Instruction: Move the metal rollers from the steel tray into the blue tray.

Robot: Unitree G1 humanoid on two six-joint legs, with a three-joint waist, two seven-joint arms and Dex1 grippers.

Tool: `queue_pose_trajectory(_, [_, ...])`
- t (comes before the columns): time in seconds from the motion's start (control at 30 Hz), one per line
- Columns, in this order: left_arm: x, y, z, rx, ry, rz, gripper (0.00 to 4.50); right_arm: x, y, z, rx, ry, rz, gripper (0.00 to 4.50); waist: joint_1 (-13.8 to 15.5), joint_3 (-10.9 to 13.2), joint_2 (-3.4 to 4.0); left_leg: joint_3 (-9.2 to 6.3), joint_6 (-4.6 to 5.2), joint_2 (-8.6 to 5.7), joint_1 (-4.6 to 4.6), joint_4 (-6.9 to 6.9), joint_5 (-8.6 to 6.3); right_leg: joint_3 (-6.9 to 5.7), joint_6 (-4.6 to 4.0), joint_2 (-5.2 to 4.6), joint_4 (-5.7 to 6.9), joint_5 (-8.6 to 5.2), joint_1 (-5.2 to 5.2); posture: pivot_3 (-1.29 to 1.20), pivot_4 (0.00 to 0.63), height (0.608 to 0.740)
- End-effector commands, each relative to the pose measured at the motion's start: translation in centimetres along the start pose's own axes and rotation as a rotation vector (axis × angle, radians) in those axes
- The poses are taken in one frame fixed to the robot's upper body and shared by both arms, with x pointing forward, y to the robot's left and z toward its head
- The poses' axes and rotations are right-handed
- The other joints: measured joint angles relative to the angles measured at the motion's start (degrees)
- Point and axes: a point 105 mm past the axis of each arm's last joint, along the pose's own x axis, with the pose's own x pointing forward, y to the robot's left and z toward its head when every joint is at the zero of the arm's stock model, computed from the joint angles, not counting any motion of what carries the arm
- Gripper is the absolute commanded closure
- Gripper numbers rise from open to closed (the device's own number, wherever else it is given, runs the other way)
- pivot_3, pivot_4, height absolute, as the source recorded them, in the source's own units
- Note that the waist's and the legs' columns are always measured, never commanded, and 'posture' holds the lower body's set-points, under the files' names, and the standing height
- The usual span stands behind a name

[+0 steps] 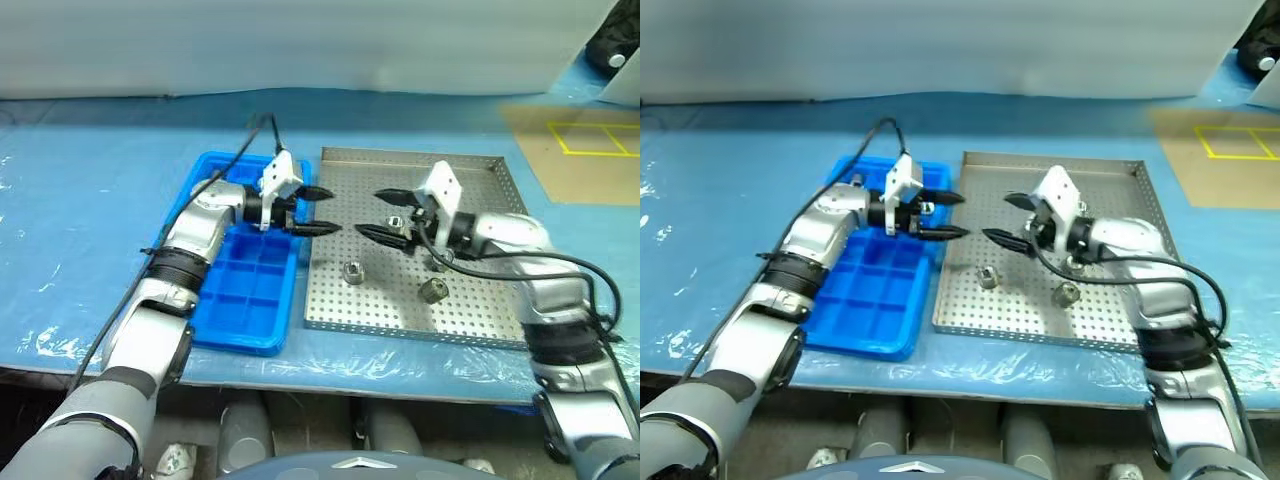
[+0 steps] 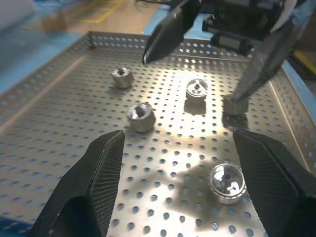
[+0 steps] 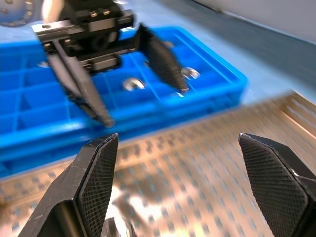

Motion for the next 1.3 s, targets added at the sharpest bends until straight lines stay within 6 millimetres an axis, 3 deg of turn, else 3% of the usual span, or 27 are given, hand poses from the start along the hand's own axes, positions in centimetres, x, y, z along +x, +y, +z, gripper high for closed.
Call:
queue_pose_trajectory(0.03, [1.1, -0.3, -0.3, 0.035, 0.031, -0.077, 0.81, -2.1, 0.1, 1.4, -0.025, -0.033, -0.077, 0.48, -0.59, 0.0, 0.0, 0.0, 0.01, 0.0, 0.02, 0.01, -0.01, 0.01, 0.0, 0.0, -0.01, 0.0, 0.02, -0.4, 0.15, 0.74])
queue_pose_trajectory(0.37, [3.5, -2.2, -2.6, 0.044, 0.118, -0.229, 0.81, -4.3, 0.7, 0.7, 0.008, 0.007, -0.183, 0.48, -2.72, 0.0, 0.0, 0.21, 0.31, 0.0, 0.51, 0.02, -0.19, 0.17, 0.01, -0.02, -0.06, 0.0, 0.36, -0.49, 0.15, 0.74])
queue_pose_trajectory(0.9, [2.3, -2.9, -6.3, 0.168, 0.362, -0.31, 0.81, -4.2, 0.8, 0.3, 0.023, 0.009, -0.217, 0.48, -3.98, -0.03, 0.05, 0.26, 0.55, 0.0, 0.61, -0.13, -0.34, 0.15, 0.0, -0.02, -0.6, 0.0, 0.63, -0.51, 0.15, 0.74])
queue_pose_trajectory(1.3, [2.8, -2.8, -6.8, 0.266, 0.44, -0.329, 0.81, -4.4, 0.9, -0.3, 0.022, 0.015, -0.247, 0.48, -4.71, -0.04, 0.06, 0.26, 0.55, 0.0, 0.76, -0.15, -0.35, 0.15, 0.02, -0.02, -0.67, -0.01, 0.79, -0.53, 0.15, 0.74])
